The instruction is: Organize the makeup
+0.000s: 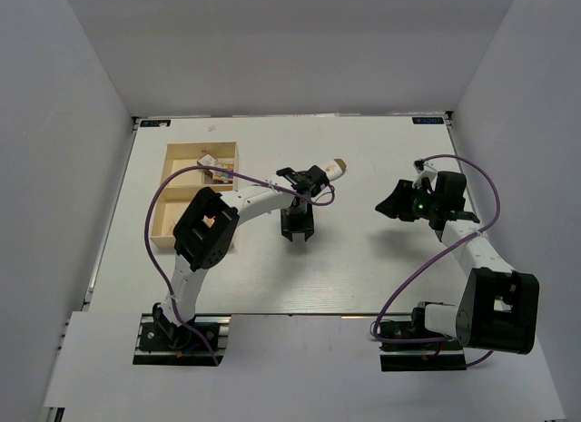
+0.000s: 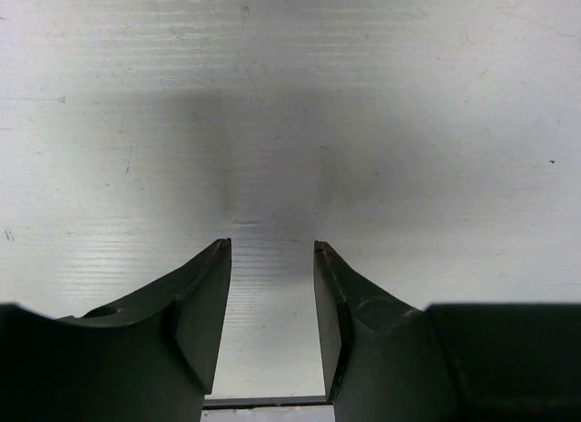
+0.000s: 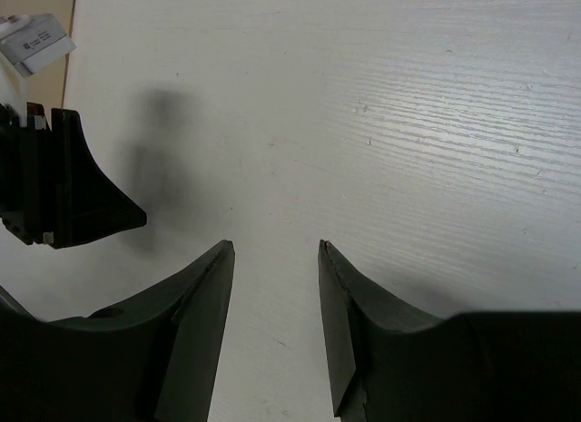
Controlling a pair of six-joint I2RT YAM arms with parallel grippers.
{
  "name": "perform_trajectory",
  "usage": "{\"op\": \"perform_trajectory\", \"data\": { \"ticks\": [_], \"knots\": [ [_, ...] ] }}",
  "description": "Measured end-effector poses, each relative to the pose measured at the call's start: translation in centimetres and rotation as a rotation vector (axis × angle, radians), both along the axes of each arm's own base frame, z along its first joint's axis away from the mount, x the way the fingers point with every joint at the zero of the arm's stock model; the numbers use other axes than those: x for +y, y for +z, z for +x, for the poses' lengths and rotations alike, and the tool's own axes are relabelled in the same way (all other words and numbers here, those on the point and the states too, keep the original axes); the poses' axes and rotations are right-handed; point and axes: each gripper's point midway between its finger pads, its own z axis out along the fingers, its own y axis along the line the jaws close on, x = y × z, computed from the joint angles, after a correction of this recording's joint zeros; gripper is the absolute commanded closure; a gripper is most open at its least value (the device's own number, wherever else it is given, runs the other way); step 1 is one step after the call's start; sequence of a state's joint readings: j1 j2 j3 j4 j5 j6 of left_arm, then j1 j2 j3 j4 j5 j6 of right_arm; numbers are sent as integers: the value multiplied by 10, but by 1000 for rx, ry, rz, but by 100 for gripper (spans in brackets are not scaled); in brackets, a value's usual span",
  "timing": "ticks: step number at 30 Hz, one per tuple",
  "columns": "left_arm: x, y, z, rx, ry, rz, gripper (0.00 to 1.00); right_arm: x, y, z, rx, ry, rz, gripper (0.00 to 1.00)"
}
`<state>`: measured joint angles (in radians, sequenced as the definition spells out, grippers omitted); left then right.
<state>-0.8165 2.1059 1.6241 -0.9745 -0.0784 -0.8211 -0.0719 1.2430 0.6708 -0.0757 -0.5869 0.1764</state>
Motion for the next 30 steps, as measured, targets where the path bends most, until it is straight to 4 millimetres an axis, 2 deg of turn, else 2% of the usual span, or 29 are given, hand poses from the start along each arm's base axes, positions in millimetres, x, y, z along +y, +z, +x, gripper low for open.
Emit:
{"op": "perform_trajectory", "data": {
  "ticks": [8,14,16,21,24,27,30],
  "knots": [
    [-3,-1,1,-2,6,-14,47,0,-6,-4,13,2,0,51],
    [-6,3,8,-36,-52,-21,25,0,-7,-5,15,4,0,50],
    [-12,12,20,-75,-92,-33,23,1,-7,-5,14,6,1,50],
    [-48,40,74,-214,-212,-116,19,1,-7,-5,11,11,-3,48],
    [-52,33,98,-224,-225,-147,16,0,-8,-5,3,19,-14,48],
    [-43,19,104,-172,-188,-173,10,0,-8,-5,1,24,-22,48],
    [-42,18,114,-149,-124,-238,9,-1,-9,-5,-1,27,-25,48]
  ]
}}
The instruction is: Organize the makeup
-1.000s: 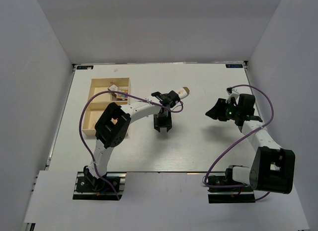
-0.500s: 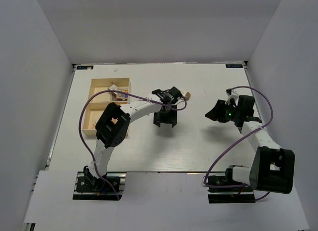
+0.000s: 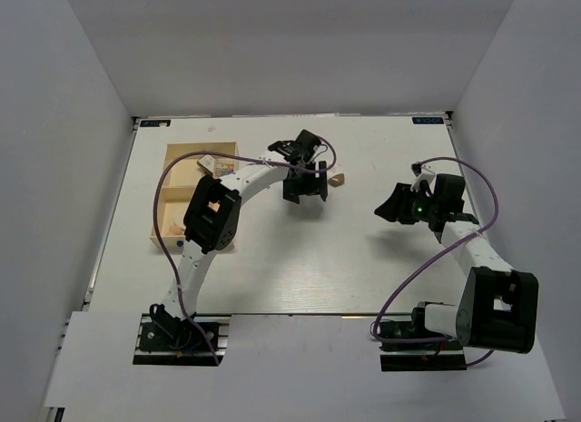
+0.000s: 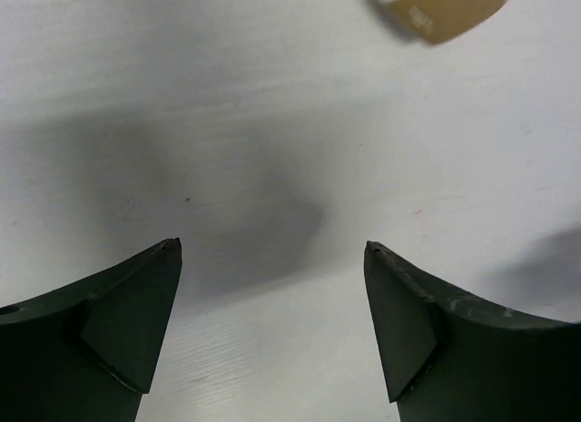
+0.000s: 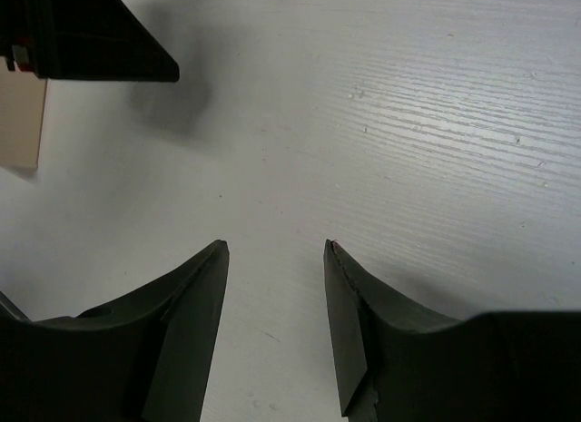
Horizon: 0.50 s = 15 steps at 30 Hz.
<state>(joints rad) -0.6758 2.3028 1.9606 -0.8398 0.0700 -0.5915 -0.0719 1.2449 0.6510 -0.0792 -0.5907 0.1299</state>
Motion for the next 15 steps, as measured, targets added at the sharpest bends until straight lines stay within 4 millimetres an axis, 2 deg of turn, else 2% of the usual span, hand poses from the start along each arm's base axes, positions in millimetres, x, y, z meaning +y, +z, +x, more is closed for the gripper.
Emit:
{"op": "perform_trajectory", "data": {
  "ticks": [3,4,8,12,15],
  "knots": [
    [-9,7,10,11,54,-88,7,0,-2,0,7,1,-1,47],
    [-14,10,12,14,65,-120,2,0,-3,0,9,1,-1,47],
    [-37,18,18,22,85,-230,2,0,-6,0,19,1,0,47],
    [-51,11,27,21,107,-269,2,0,-6,0,19,1,0,47],
    [-53,6,35,2,130,-261,2,0,-6,0,20,1,0,47]
  ]
}}
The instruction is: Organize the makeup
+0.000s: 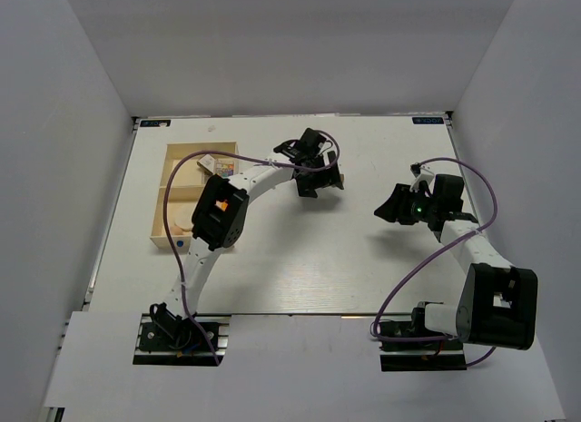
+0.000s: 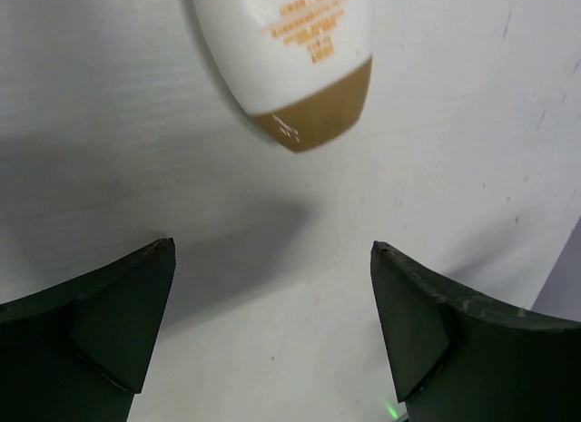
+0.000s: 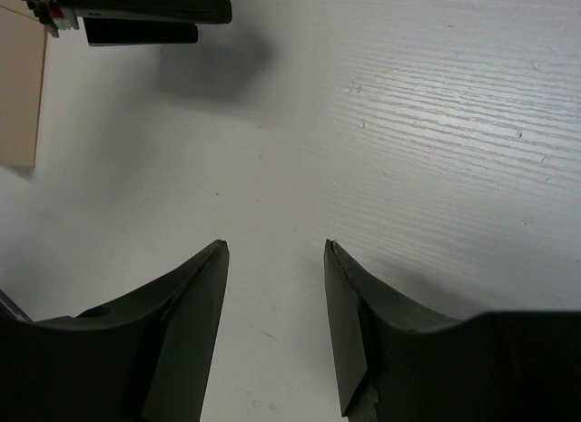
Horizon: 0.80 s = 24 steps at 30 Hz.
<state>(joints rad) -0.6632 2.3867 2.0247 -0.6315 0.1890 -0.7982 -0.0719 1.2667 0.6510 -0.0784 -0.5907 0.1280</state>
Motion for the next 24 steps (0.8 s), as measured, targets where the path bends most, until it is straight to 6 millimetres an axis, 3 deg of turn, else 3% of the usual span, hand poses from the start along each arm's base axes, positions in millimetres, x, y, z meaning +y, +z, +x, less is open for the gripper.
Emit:
{"op": "perform_trajectory", "data": {
  "ticks": [10,15,16,18,21,23,24],
  "knots": [
    [3,-4,23,-65,90,29,2,0,-5,11,9,22,-14,43],
    [19,3,17,-93,108,66,2,5,-6,49,0,83,-47,11],
    [27,7,12,-103,112,81,2,6,-5,60,-9,95,-60,11],
    [48,27,-4,-124,125,109,2,11,-2,84,-32,117,-87,11],
    [75,84,-23,-214,154,97,2,22,1,115,-56,136,-126,11],
    [93,135,-34,-310,188,57,2,34,1,134,-66,149,-153,11],
    [106,170,-43,-374,211,24,2,42,-1,141,-69,156,-166,11]
  ]
}}
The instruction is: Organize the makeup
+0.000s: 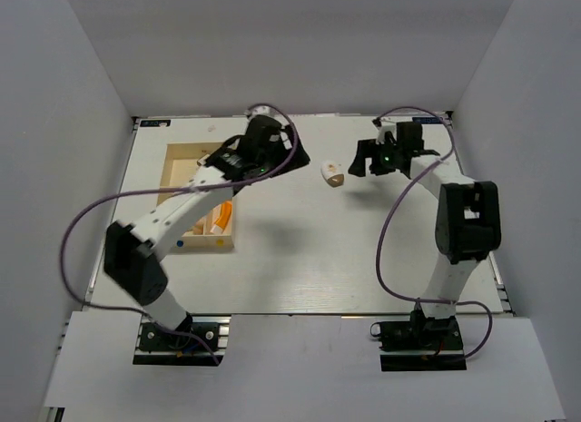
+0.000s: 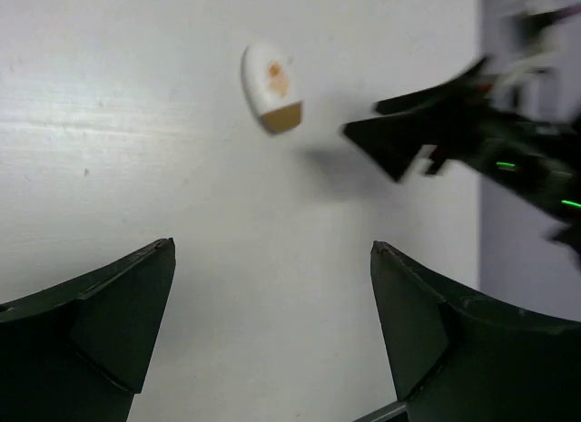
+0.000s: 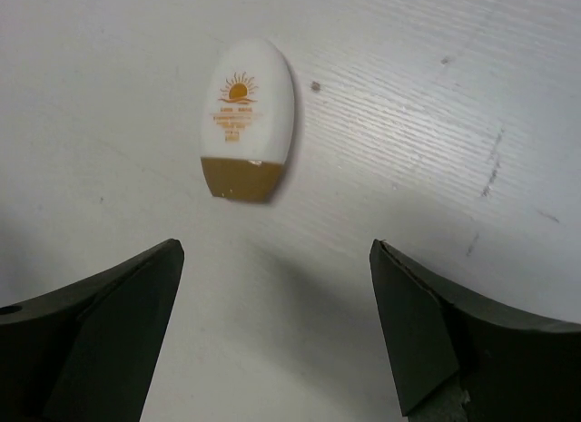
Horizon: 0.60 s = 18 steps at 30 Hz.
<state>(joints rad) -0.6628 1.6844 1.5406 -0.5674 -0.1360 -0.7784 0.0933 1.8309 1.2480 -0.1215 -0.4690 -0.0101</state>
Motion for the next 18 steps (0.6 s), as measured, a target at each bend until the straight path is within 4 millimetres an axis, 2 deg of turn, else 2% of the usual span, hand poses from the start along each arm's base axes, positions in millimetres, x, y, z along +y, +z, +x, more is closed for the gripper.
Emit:
{"op": "perform_trajectory", "data": {
  "ticks": [1,2,4,6,8,12,18],
  "knots": [
    [5,15,-4,-28,8,-14,2,8,-2,9,-4,4,-18,11],
    [17,44,-12,-96,26,-49,2,17,-6,15,1,11,-34,11],
    [37,77,-28,-171,56,-90,2,35,-12,28,-8,26,-65,11],
    [58,92,-47,-214,89,-112,2,51,-20,33,-3,40,-94,11],
    [77,91,-62,-219,122,-112,2,67,-28,36,-2,50,-133,11],
    [101,71,-81,-177,177,-67,2,89,-37,46,-24,53,-198,11],
    [121,60,-93,-148,233,-32,2,91,-53,49,-42,18,-312,11]
  ]
}}
